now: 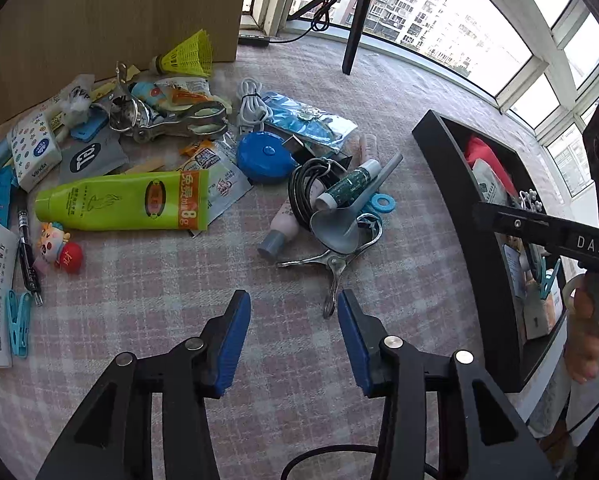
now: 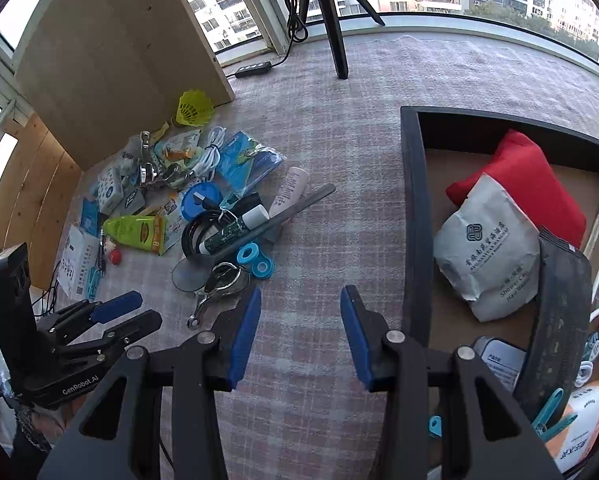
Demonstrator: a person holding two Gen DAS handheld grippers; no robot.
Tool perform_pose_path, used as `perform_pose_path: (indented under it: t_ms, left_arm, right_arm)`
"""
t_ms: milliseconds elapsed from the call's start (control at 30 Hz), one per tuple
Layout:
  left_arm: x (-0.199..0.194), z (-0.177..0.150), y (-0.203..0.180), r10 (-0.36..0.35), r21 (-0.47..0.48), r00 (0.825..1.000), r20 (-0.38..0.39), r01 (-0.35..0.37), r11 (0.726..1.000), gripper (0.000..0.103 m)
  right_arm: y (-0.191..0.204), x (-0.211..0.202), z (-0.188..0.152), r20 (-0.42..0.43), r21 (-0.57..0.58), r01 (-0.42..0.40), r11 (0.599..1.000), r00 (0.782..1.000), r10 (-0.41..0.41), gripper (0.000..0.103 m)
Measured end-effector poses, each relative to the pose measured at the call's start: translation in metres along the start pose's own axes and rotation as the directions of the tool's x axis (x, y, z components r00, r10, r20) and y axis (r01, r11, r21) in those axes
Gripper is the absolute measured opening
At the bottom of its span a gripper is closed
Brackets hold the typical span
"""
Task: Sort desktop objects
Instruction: 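Grasp the silver metal clip with the left tool while the right tool grasps the blue plastic opener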
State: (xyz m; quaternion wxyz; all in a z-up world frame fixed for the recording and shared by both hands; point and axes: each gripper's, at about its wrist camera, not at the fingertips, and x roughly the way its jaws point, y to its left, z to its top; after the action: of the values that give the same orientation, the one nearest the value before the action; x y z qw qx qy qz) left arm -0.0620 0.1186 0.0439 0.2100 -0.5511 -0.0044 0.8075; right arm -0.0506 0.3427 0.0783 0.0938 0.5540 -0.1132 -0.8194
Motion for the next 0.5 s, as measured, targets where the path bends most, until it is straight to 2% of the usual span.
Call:
perform_pose_path:
  t_ms: [100,267,500]
  left_arm:
    - [0.009,-0.002,-0.008,0.01,0.033,1.0,-0.005,-0.01,0.999,0.04]
    - [0.019,0.002,-0.015,0.01,0.034,1.0,-0.007,-0.01,0.999,0.04]
    - [0.028,-0.001,-0.031,0.009,0.052,1.0,-0.003,-0.008,0.999,0.039]
  right_arm:
    - [0.007,0.012,0.003,-0.024,-0.013,-0.022,1.0,0.999,0.022,0.037]
    - [0.018,0.033,0.008,-0.051,-0.046,-0.017,0.999,0.999,0.015,0.037]
    - [0.025,0.05,0.019,-0.083,-0.058,-0.052,0.997,0.995,0.047,0.037]
